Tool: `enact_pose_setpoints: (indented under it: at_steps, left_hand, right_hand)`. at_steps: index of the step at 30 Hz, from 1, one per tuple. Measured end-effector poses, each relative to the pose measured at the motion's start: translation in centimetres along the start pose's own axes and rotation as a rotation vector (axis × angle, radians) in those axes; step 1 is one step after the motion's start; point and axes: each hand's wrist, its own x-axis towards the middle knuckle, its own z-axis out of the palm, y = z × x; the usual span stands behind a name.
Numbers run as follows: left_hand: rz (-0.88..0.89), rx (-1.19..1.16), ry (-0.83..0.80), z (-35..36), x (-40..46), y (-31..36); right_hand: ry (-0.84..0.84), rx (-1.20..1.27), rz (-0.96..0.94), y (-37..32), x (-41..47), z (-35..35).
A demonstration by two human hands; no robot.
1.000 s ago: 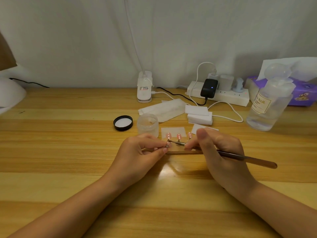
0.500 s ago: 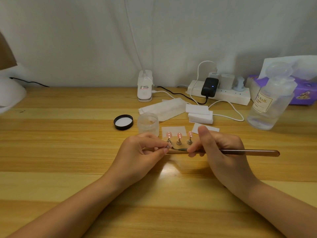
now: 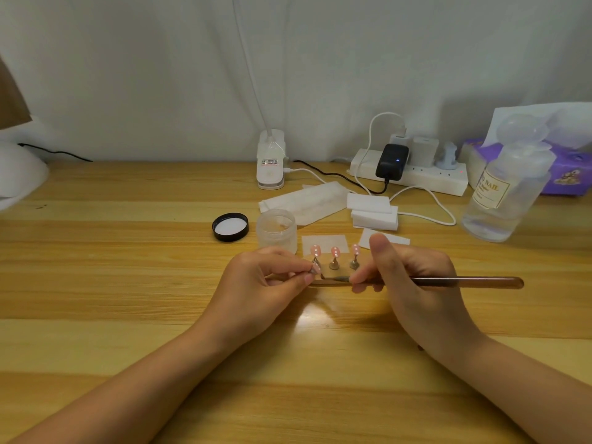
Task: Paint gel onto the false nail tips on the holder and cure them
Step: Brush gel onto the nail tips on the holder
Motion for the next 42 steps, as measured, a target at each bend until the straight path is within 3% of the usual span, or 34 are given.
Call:
enact_pose_setpoints:
  at_steps: [7,13,25,42]
  left_hand:
    - [0.006,-0.027,-0.013,-0.1,0.0,0.0]
    - [0.0,-0.106,-0.026,-0.3,0.0,-0.2]
    - [-0.073,-0.143,0.011,-0.1,-0.1,0.3]
    - [-0.058,-0.117,0.024,0.0,-0.1,0.3]
  right_hand:
    - [0.119,0.104,0.013,-0.6,-0.1,-0.2]
    - [0.052,0.1,0.033,-0.8,0.2,-0.3]
    - [-0.023,-0.195,-0.202,-0.4,0.0,-0.3]
    - [0.003,-0.081,-0.171,0.5,-0.2,-0.2]
